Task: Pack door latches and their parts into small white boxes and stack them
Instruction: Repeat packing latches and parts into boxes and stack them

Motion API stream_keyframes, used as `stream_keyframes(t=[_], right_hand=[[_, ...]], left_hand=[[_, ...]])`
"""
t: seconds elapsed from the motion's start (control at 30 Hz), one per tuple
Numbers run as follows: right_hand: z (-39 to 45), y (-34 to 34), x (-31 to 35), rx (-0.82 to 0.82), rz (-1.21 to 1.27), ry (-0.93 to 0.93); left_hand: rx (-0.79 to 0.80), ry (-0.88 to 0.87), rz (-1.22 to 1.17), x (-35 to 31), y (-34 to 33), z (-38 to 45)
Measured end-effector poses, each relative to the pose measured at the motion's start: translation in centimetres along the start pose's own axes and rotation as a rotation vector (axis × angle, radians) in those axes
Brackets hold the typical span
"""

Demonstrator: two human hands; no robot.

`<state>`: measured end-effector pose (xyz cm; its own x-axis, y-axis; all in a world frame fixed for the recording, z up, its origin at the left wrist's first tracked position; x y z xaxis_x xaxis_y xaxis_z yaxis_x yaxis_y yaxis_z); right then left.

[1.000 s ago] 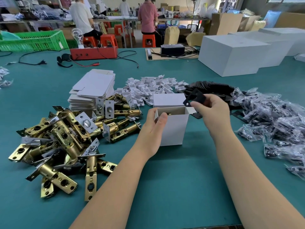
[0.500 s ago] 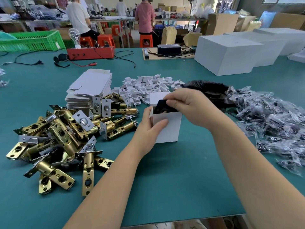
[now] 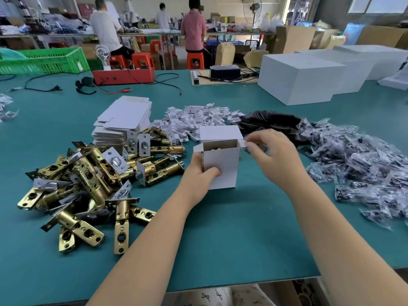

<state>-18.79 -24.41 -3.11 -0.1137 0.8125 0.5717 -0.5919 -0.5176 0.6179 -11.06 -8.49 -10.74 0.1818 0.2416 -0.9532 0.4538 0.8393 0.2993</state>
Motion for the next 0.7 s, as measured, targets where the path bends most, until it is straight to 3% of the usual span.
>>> stream_keyframes(t=[0.13,0.2,0.37,0.63,0.7], right_hand=[[-2.3,3.0,-8.1,0.118,-0.484,-0.609],[-4.0,3.9,-10.2,0.204,-0.631,-0.812],[-4.1,3.3,-11.5,0.202,-0.63,-0.695],[-3.8,3.5,-10.6,-0.076,-0.414,-0.512],[-3.7,2.8,-10.7,-0.022,-0.456,-0.52]], left_hand=[[0.005,-0.003,-0.006,0.2,0.0,0.1],[0.006,0.011,-0.025,0.2,-0.1,0.1],[0.004,0.021,-0.094,-0.4,-0.4,-0.2],[-0.016,-0.018,-0.084,-0.4,-0.5,-0.4],[-0.013,-0.022,-0.073,-0.2,-0.4,-0.2]])
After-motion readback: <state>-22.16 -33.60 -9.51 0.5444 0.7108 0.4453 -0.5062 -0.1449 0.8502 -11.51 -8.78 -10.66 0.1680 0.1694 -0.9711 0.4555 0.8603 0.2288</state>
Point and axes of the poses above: each hand's wrist, its own z-axis towards the middle knuckle, its own y-axis out of the back of the hand, x = y × z, the point moved 5 cm from there along z, towards the middle knuckle, and after that the axes turned 5 degrees about z, right-handed, at the moved point
